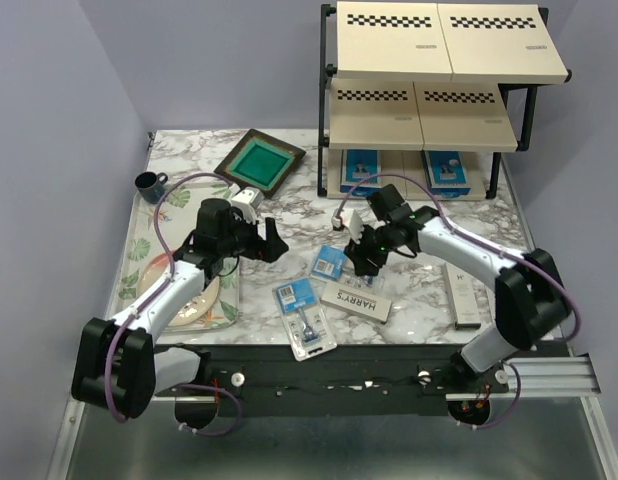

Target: Place and organize the shaving razors onto the shelf

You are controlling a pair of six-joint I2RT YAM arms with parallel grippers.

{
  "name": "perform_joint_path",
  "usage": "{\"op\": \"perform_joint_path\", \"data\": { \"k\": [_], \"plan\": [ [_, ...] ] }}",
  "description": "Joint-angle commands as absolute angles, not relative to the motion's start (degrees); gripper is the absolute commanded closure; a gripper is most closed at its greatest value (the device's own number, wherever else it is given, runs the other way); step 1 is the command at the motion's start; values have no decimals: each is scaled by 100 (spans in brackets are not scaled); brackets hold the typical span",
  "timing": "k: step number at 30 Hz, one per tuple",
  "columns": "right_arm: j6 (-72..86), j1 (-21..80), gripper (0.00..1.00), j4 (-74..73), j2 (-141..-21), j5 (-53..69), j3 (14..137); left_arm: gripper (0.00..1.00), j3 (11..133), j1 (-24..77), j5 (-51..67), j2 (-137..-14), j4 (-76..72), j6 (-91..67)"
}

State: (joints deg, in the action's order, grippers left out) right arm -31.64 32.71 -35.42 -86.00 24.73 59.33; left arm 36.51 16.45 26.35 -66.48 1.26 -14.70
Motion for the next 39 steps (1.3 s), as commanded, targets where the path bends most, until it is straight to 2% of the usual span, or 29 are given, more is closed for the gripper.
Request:
{"op": "perform_joint_path", "data": {
  "k": [1, 8, 18, 23, 27, 29, 30, 32, 33, 34, 37, 39],
  "plan": [
    [-3287, 3392, 43, -3121, -9568, 2039, 6739, 8, 4148, 1477, 2531, -6934, 554, -765],
    [-3349, 3779, 44, -3348, -10317, 1863, 7259, 12, 4306, 826, 2716, -7128, 518, -1020],
    [-3208, 3850, 40, -3657, -10169, 976, 6610, 12, 4140, 712, 2830, -6883, 27, -1958],
    [-3568, 3858, 44, -3445, -10696, 861, 6644, 12, 3876, 712, 2786, -6627, -571, -2285],
    [-3622, 3850, 77, -3655, -10732, 905, 6934, 12, 3648, 712, 2786, -6548, -782, -2469],
    [-3481, 3832, 80, -3980, -10391, 949, 7223, 11, 3612, 712, 2961, -6583, -940, -2627],
    [-3211, 3815, 96, -4077, -10302, 984, 7625, 9, 3604, 721, 3197, -6653, -1045, -2715],
    [-2797, 3666, 99, -4332, -10187, 1080, 8206, 2, 3586, 782, 3488, -6732, -1624, -3073],
    [-2282, 3578, 99, -4437, -10230, 1377, 8931, 2, 3569, 808, 3681, -6819, -1887, -3241],
    [-1963, 3473, 99, -4656, -10309, 1528, 9286, 2, 3568, 835, 3778, -6881, -2464, -3469],
    [-452, 3060, 99, -4825, -10652, 2204, 10298, 2, 3883, 1063, 4199, -7180, -3005, -3753],
    [276, 2988, 99, -4537, -10539, 2338, 10257, 1, 4103, 1325, 4508, -7321, -2989, -3474]
  ]
}}
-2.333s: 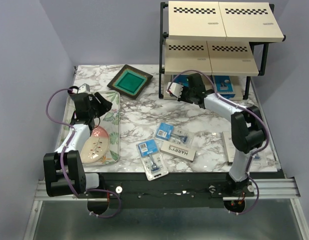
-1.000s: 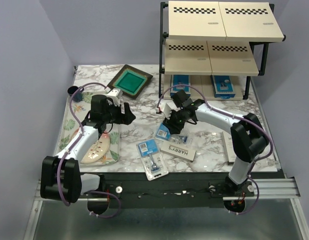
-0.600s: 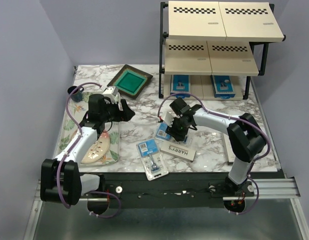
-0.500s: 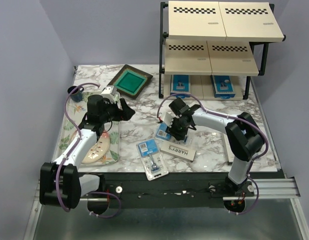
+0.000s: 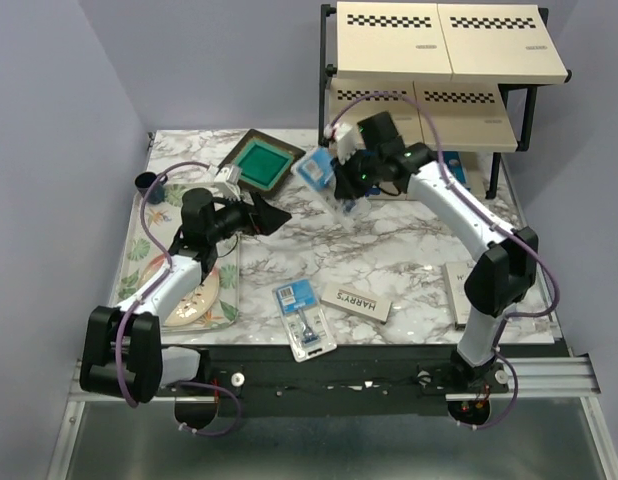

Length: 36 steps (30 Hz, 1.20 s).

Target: Place and organize the shaving razors onto the shelf

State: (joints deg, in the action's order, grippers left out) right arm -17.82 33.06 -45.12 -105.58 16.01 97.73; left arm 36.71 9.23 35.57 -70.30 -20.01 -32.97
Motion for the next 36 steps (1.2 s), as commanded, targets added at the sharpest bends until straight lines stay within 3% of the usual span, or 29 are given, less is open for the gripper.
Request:
{"op": "perform_joint_path", "data": {
  "k": [1, 9, 19, 25, 28, 32, 36],
  "plan": [
    [516, 2988, 99, -4335, -10442, 2338, 10213, 2, 4226, 1405, 4665, -7443, -2753, -3402],
    [2204, 2988, 99, -4245, -10239, 1838, 10073, 2, 4350, 2126, 4589, -7646, -3095, -3534],
    [2347, 2997, 99, -4131, -10213, 1451, 10038, 6, 4543, 2470, 3930, -8181, -2918, -3305],
    [2320, 2988, 99, -4026, -10108, 1380, 9870, 16, 4869, 2531, 3814, -8665, -3137, -3567],
    [2320, 2988, 99, -4008, -10055, 1336, 9817, 25, 4957, 2610, 3990, -8797, -3269, -3603],
    [2320, 2988, 99, -3990, -10037, 1266, 9844, 44, 5001, 2689, 4174, -8921, -3349, -3665],
    [2320, 2988, 99, -4008, -10002, 1143, 9853, 50, 5018, 2707, 4271, -8965, -3349, -3683]
  ]
}}
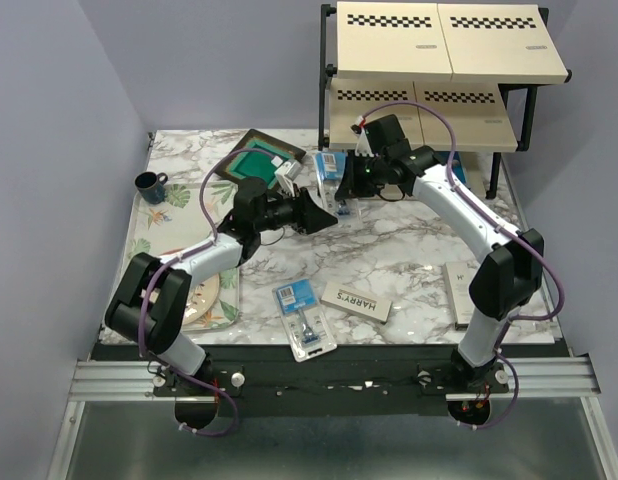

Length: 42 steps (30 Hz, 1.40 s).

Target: Place and organize the shaving razors onto the shelf

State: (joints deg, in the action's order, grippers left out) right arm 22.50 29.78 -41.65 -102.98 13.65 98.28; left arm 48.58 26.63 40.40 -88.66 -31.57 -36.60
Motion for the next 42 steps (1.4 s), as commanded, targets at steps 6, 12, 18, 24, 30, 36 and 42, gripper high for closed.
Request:
{"op": "perform_joint_path", "data": {
  "k": [6, 12, 18, 24, 30, 36, 42],
  "plan": [
    [2259, 2997, 99, -3955, -9941, 1186, 9835, 71, 5124, 2707, 4421, -9114, -3427, -3761],
    [1495, 2997, 98, -3876, -9265, 1204, 9730, 100, 5282, 2558, 4798, -9228, -3998, -4244],
    [967, 2971, 54, -3771, -8221, 651, 9361, 100, 5923, 2496, 5290, -9676, -4543, -4833],
    [739, 2971, 41, -3603, -7252, 502, 8798, 100, 6687, 2496, 5528, -10282, -4808, -5334],
    [238, 2944, 32, -3595, -6803, 35, 8464, 100, 7382, 2487, 5432, -10784, -4799, -5853],
    [-948, 2936, 72, -3139, -6347, 676, 7456, 100, 8182, 2435, 5292, -11302, -4457, -6301],
    [-1230, 2944, 99, -3023, -6644, 413, 7391, 100, 8604, 2329, 5080, -11540, -3938, -6819]
  ]
}}
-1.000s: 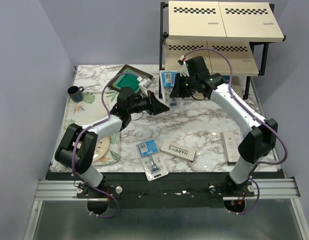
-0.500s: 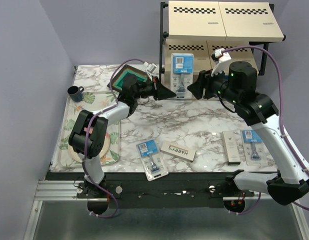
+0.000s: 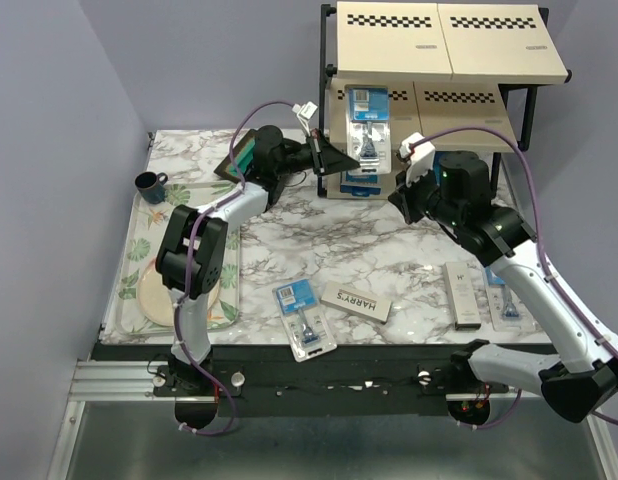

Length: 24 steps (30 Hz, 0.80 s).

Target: Place and organize the shaving razors onto the shelf

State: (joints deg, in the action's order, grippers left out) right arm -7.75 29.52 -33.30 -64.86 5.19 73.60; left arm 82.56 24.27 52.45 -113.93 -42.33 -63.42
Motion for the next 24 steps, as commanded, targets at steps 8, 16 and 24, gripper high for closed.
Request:
{"op": "perform_joint_path", "data": {
  "k": [8, 16, 24],
  "plan": [
    [-1055, 2936, 99, -2980, -7154, 615, 7629, 100, 8868, 2241, 5010, -11891, -3665, -7119],
    [-1292, 2936, 99, -2531, -7453, 202, 7593, 95, 9272, 2110, 5001, -12199, -2945, -7365],
    [-1178, 2936, 99, -2452, -7532, 255, 7506, 69, 9562, 1969, 5018, -12349, -2812, -7532]
  ]
}}
